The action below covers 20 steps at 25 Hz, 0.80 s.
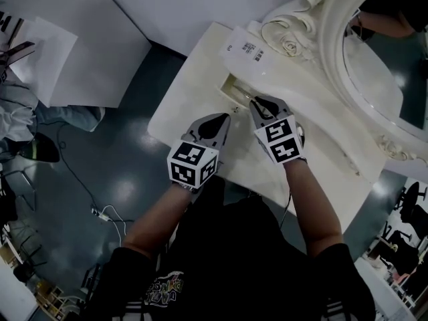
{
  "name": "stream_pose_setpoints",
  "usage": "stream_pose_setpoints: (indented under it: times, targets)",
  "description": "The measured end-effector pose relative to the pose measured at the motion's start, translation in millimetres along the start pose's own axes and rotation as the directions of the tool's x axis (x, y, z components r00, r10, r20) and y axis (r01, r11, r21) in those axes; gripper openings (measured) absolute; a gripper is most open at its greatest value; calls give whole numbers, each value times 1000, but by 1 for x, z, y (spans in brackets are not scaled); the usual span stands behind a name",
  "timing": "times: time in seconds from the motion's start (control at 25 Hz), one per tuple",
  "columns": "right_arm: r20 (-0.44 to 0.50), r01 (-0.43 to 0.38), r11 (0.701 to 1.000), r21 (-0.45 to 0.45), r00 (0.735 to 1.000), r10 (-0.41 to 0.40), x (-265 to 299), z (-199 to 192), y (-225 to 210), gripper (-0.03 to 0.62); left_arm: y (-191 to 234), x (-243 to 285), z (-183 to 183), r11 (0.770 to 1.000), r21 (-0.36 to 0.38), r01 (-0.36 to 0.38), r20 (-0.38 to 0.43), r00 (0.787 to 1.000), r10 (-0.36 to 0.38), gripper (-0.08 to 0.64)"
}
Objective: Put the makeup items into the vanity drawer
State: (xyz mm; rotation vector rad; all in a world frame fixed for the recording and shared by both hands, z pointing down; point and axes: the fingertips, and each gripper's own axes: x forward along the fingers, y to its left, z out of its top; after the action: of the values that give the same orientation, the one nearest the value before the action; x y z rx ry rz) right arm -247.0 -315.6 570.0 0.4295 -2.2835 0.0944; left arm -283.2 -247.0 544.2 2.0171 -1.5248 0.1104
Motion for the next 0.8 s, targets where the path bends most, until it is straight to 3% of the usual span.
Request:
stream_pose_setpoints:
  times: [0.4, 0.8]
  targets:
    - [31, 26, 1000, 2, 999, -26, -9, 9, 1, 51, 0, -5, 4, 1000, 5, 3, 7, 1000, -3, 0]
    - [151, 99, 995, -12, 984, -96, -58, 17, -2, 29, -28, -15, 8, 999, 44, -8, 31, 1000, 7, 0]
